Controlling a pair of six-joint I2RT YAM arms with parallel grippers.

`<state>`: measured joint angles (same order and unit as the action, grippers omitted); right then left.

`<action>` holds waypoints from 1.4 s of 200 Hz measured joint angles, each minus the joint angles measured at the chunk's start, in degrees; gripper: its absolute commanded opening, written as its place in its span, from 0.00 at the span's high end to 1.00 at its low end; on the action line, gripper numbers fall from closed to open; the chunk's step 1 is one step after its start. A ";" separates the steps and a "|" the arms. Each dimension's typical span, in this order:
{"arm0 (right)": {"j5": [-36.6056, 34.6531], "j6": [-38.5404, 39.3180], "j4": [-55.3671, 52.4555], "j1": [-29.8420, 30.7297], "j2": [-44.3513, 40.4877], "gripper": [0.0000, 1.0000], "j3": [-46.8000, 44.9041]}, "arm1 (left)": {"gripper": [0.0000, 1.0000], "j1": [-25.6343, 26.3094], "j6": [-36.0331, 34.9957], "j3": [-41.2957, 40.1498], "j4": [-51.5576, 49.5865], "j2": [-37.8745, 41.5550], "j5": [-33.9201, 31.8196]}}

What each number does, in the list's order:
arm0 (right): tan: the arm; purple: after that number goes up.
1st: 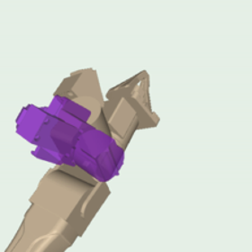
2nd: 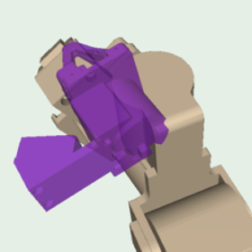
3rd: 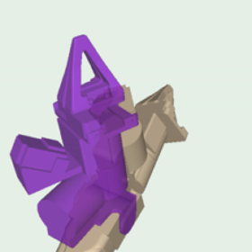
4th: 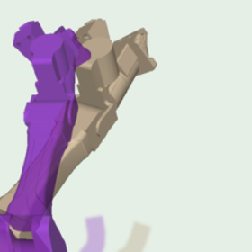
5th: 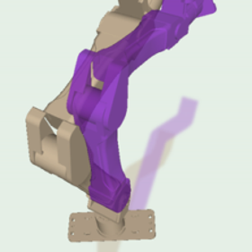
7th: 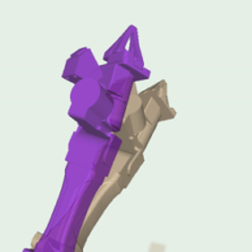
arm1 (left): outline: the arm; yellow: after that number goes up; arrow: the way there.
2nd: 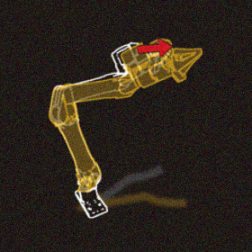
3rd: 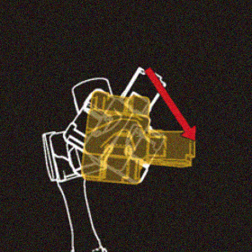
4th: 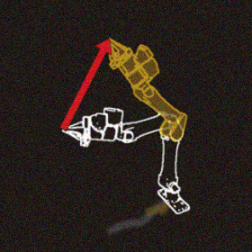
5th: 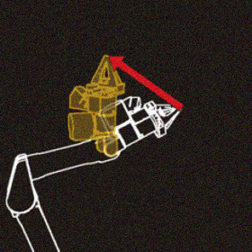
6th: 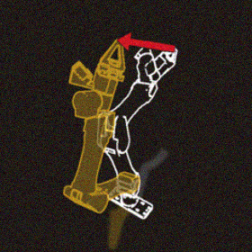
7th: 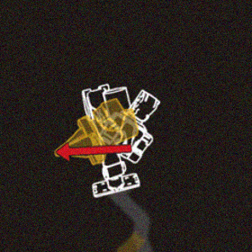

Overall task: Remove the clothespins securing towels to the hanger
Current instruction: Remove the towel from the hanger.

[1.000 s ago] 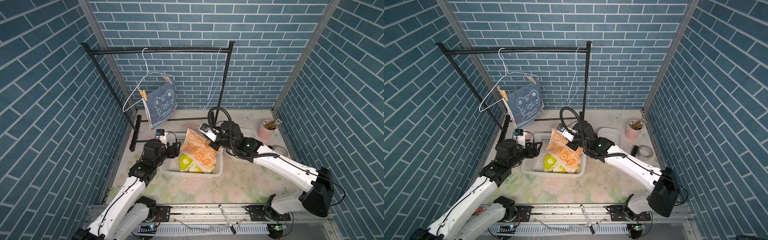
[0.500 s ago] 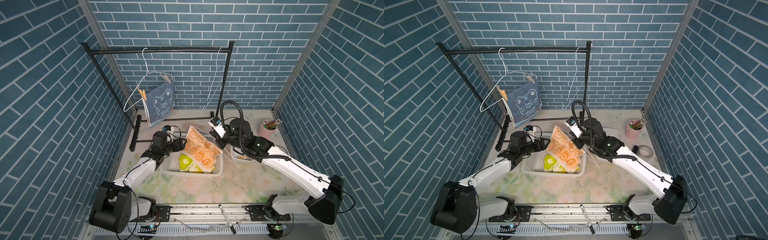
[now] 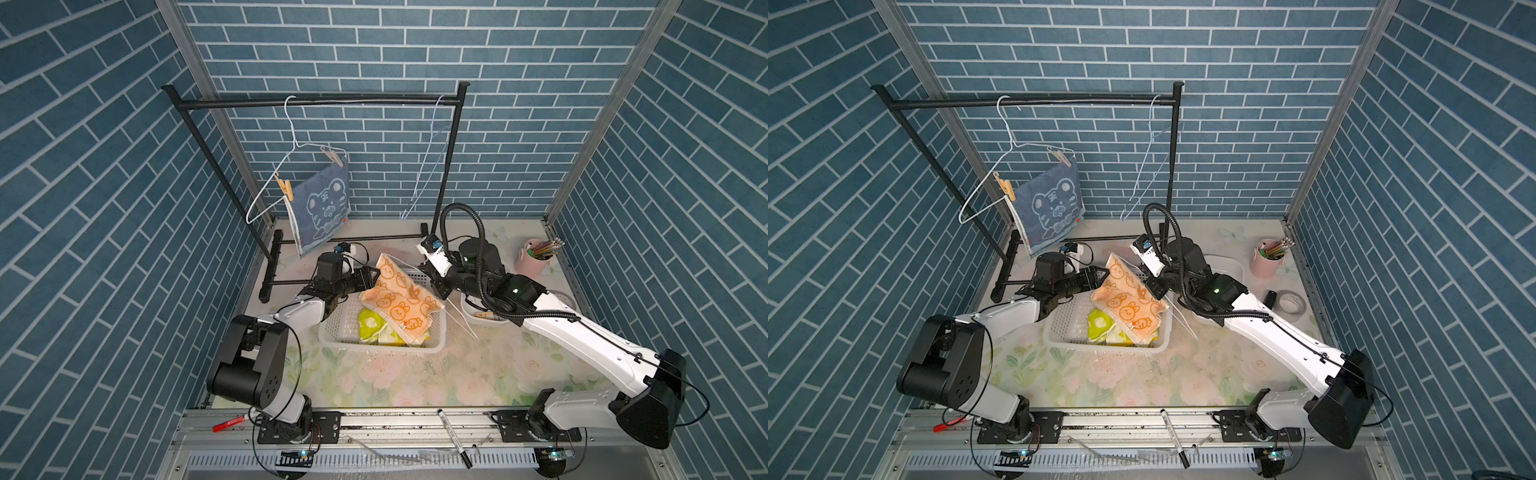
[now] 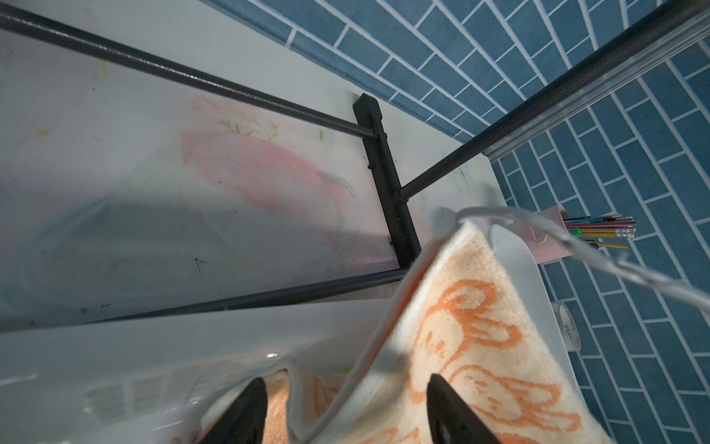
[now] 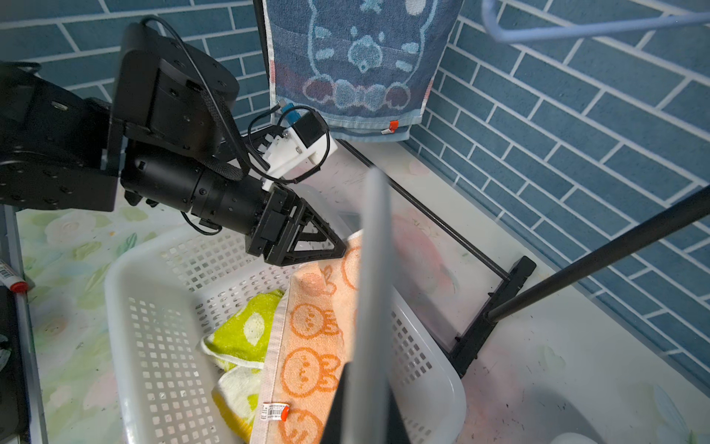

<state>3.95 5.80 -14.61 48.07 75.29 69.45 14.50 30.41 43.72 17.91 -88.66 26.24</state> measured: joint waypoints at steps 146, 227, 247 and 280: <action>0.00 -1.09 0.55 -0.26 -0.13 1.00 -0.96 | 0.80 -0.02 2.34 -0.04 2.19 -0.90 3.28; -0.61 -1.53 0.68 -0.26 -0.20 1.00 -0.96 | 1.00 -0.02 1.29 -0.33 1.66 1.05 3.82; -1.77 -1.53 -0.15 -0.33 -0.20 1.00 -0.96 | 1.00 0.00 -0.11 -0.46 -0.33 5.44 3.72; -3.82 -1.53 -1.62 -0.35 -0.20 1.00 -0.90 | 1.00 0.00 -3.30 -0.31 -4.52 15.02 3.15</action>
<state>0.12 4.27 -16.23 47.72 75.09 68.55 14.50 27.11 43.42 13.39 -73.65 29.39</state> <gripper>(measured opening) 0.066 0.048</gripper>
